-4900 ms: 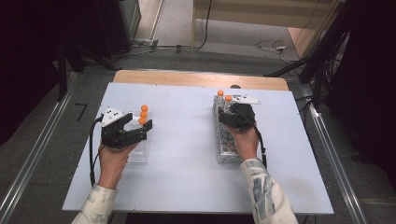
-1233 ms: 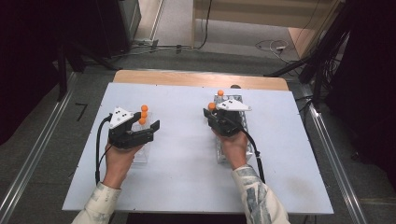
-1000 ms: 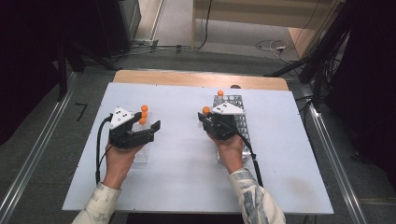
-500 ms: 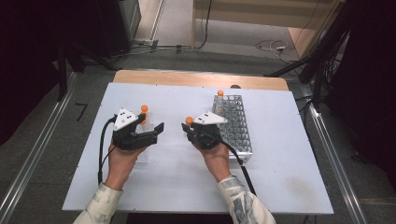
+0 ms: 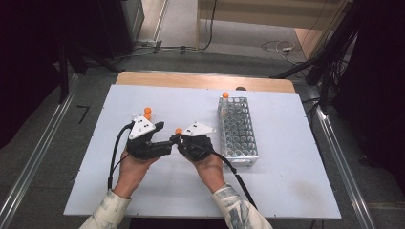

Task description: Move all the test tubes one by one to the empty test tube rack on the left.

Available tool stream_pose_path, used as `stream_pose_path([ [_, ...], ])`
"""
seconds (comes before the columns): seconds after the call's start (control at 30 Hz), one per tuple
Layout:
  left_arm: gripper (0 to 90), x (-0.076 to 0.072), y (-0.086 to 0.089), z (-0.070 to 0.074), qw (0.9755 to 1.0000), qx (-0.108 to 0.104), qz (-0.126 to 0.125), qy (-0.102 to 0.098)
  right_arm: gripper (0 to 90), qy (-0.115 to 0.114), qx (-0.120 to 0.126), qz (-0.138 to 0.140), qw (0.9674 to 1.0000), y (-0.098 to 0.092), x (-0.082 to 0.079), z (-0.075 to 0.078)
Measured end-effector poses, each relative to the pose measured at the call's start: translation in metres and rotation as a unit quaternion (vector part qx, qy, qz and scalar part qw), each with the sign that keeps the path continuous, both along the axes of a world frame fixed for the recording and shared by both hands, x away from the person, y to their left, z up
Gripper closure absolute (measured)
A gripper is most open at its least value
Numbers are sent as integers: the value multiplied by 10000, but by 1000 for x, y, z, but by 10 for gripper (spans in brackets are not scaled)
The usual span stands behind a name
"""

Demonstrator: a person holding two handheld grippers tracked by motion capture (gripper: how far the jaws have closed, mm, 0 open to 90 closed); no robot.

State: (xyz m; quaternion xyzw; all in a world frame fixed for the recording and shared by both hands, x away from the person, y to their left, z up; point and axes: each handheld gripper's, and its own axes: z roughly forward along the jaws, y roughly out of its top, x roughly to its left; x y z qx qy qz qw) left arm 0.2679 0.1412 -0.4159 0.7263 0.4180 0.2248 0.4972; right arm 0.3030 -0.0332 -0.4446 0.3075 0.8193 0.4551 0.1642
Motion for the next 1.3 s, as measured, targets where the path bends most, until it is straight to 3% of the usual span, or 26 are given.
stream_pose_path([
  [0.2, 430, 0, -5, -4, 9998, 189, -33, 16, 719, 13, -41, 93, 9999, 6, -2, -3],
  [0.43, 551, 1, -6, -6, 9998, 204, -55, 27, 719, 44, -50, 142, 9999, 8, -4, -3],
  [0.6, 684, 0, -7, -7, 9997, 171, -167, 5, 719, 49, -50, 139, 9999, 8, -4, -2],
  [0.93, 701, 0, -6, -6, 9997, 170, -187, -19, 708, 90, -31, 188, 9998, 8, -4, -2],
  [1.1, 702, 0, 3, -1, 9999, 31, -81, -56, 442, 264, 67, 264, 9993, 5, -3, -1],
  [1.3, 703, -1, 23, 11, 9992, -369, 98, -154, 306, 301, 137, 133, 9994, -1, -6, -1],
])
